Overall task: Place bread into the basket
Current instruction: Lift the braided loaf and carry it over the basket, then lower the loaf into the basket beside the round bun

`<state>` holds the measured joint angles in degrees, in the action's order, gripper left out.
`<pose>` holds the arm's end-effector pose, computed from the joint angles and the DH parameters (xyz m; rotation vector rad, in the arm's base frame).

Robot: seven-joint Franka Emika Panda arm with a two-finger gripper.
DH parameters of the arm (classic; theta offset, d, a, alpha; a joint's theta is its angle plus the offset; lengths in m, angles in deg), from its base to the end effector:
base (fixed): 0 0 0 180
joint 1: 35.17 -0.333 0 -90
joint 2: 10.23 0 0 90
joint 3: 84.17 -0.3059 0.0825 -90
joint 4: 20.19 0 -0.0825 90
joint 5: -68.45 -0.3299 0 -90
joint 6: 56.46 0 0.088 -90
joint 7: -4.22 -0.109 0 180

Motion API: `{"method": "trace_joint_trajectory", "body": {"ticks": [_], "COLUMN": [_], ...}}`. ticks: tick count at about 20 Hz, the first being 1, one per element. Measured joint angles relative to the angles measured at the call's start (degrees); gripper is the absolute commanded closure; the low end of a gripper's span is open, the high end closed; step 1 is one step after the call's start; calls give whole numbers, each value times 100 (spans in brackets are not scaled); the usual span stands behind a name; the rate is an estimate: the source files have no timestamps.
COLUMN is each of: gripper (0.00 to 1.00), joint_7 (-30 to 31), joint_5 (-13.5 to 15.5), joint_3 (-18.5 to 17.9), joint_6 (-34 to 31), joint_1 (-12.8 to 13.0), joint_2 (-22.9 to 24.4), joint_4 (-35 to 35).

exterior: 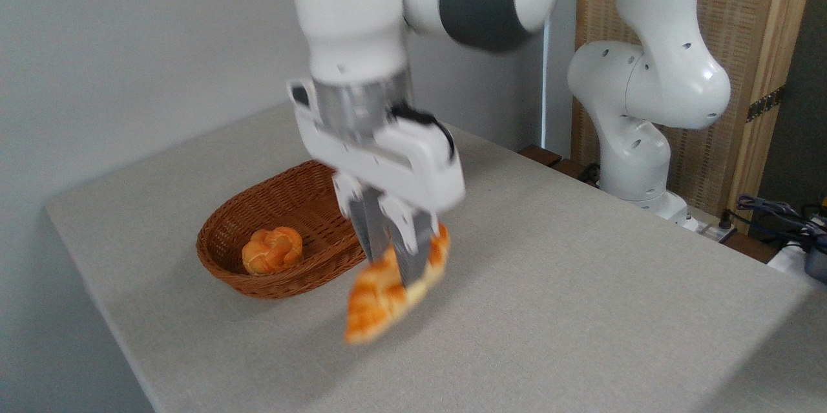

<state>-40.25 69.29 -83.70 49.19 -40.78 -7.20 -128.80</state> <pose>0.4924 0.0430 0.5248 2.9492 -1.0474 0.0107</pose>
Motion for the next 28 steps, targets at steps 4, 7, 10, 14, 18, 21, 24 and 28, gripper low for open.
{"method": "trace_joint_trajectory", "body": {"ticks": [4, 7, 10, 14, 18, 21, 24, 28], "gripper": [63, 59, 54, 33, 0, 0, 0, 0], "joint_7": [820, 1569, 2087, 2128, 2126, 2122, 2122, 2122], "joint_5": [384, 397, 397, 397, 387, 387, 387, 387], "joint_3": [894, 1689, 2349, 2496, 2488, 2497, 2523, 2527], "joint_6": [-1042, -1074, -1074, -568, -325, -307, -304, -153], "joint_1": [36, 62, 85, 119, 116, 139, 159, 161], "joint_2": [105, 172, 112, -86, -219, -265, -266, -263], "joint_4": [662, 697, 632, 314, 22, -127, -148, -147]}}
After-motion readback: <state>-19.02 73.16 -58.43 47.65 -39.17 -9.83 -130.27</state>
